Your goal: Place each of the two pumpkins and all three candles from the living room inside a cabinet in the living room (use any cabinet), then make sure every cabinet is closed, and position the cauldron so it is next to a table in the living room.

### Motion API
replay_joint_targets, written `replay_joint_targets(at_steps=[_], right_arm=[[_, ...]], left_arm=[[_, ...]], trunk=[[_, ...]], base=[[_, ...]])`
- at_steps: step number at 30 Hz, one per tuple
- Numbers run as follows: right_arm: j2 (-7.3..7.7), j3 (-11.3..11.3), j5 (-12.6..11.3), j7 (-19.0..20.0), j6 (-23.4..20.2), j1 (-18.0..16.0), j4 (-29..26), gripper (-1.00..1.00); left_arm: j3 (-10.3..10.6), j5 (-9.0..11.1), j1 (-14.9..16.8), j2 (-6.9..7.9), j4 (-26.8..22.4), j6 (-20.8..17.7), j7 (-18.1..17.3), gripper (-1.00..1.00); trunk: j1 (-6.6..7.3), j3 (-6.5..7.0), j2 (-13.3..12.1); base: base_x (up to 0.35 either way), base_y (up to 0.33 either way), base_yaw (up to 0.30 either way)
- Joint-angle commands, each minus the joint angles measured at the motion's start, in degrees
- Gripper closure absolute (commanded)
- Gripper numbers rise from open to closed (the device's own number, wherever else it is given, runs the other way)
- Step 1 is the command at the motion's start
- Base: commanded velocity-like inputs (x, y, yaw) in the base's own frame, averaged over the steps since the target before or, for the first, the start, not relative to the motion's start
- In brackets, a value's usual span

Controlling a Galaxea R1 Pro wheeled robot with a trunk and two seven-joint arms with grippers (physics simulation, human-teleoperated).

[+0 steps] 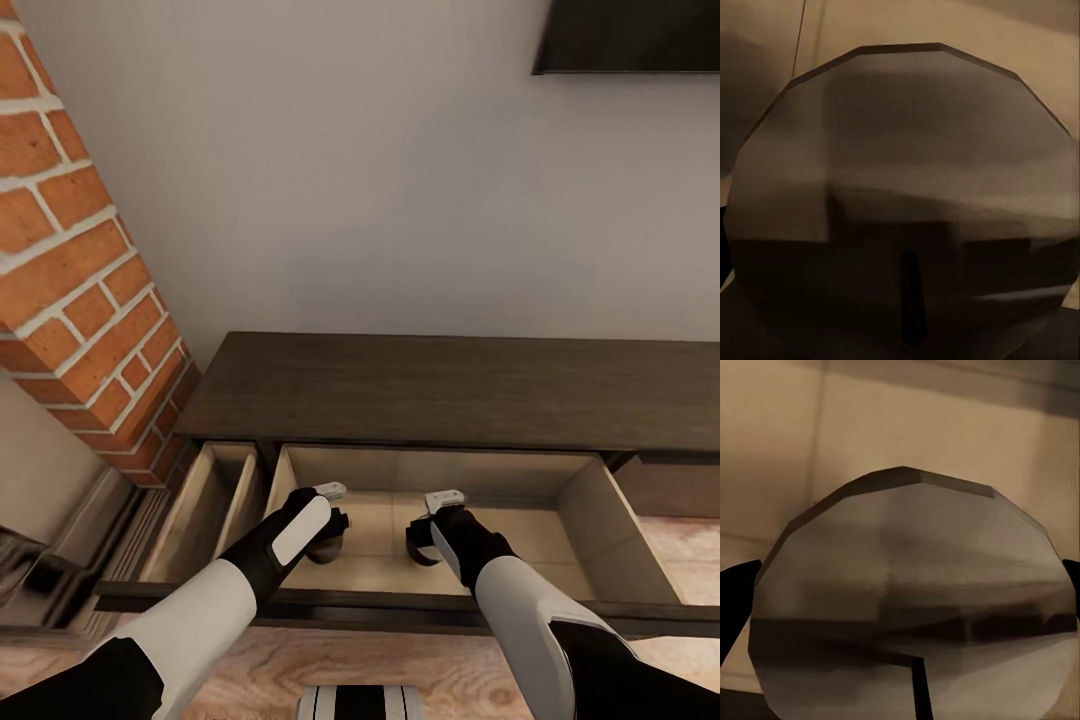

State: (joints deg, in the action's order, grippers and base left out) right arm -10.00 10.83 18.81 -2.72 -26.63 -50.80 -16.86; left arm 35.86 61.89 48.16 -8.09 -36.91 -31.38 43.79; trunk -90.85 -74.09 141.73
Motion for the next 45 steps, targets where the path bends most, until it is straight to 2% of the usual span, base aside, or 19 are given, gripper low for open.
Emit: replay_joint_targets(at_steps=[1,4,8,16,28,33,37,41,45], right_arm=[[0.00,-0.01,-0.01,0.04,0.00,0.00,-0.01,1.00],[0.00,0.00,-0.01,0.07,0.00,0.00,-0.01,1.00],[0.00,0.04,-0.01,0.08,0.00,0.00,-0.01,1.00],[0.00,0.07,-0.01,0.09,0.00,0.00,-0.01,1.00],[0.00,0.07,-0.01,0.11,0.00,0.00,-0.01,1.00],[0.00,0.07,-0.01,0.23,0.08,0.00,0.01,1.00],[0.00,0.17,-0.23,0.09,0.80,-0.34,-1.04,1.00],[0.00,0.16,-0.01,0.02,0.79,-0.20,-1.14,1.00],[0.00,0.16,-0.01,0.07,0.79,-0.18,-1.15,1.00]], left_arm=[[0.00,-0.11,0.00,0.00,0.00,-0.08,-0.02,1.00],[0.00,-0.11,0.00,-0.06,0.00,-0.08,-0.02,1.00],[0.00,-0.11,0.00,-0.08,0.00,-0.08,-0.02,1.00],[0.00,-0.11,0.00,-0.09,0.00,-0.08,-0.02,1.00],[0.00,-0.11,0.00,-0.09,0.00,-0.08,-0.02,1.00],[0.00,-0.11,0.00,-0.09,0.00,-0.08,-0.02,1.00],[-0.30,0.12,-0.95,0.68,-1.26,0.43,0.36,1.00],[-1.53,0.08,-1.61,1.26,-2.54,0.30,0.48,1.00],[-2.10,0.07,-1.66,1.31,-3.86,0.27,0.50,1.00]], trunk=[[0.00,0.00,0.00],[0.00,0.00,0.00],[-0.83,-0.73,1.51],[-1.04,-2.50,1.62],[-1.04,-3.24,1.62],[-1.04,-3.35,1.62],[-1.04,-3.35,1.62],[-1.04,-3.35,1.62],[-0.93,-2.46,1.56]], base=[[0.000,0.000,0.036],[0.000,0.000,0.018],[0.000,0.000,0.002],[0.000,0.000,0.000],[0.000,0.000,0.000],[0.000,0.000,0.000],[0.000,0.000,0.000],[0.000,0.000,0.000],[0.000,0.000,0.000]])
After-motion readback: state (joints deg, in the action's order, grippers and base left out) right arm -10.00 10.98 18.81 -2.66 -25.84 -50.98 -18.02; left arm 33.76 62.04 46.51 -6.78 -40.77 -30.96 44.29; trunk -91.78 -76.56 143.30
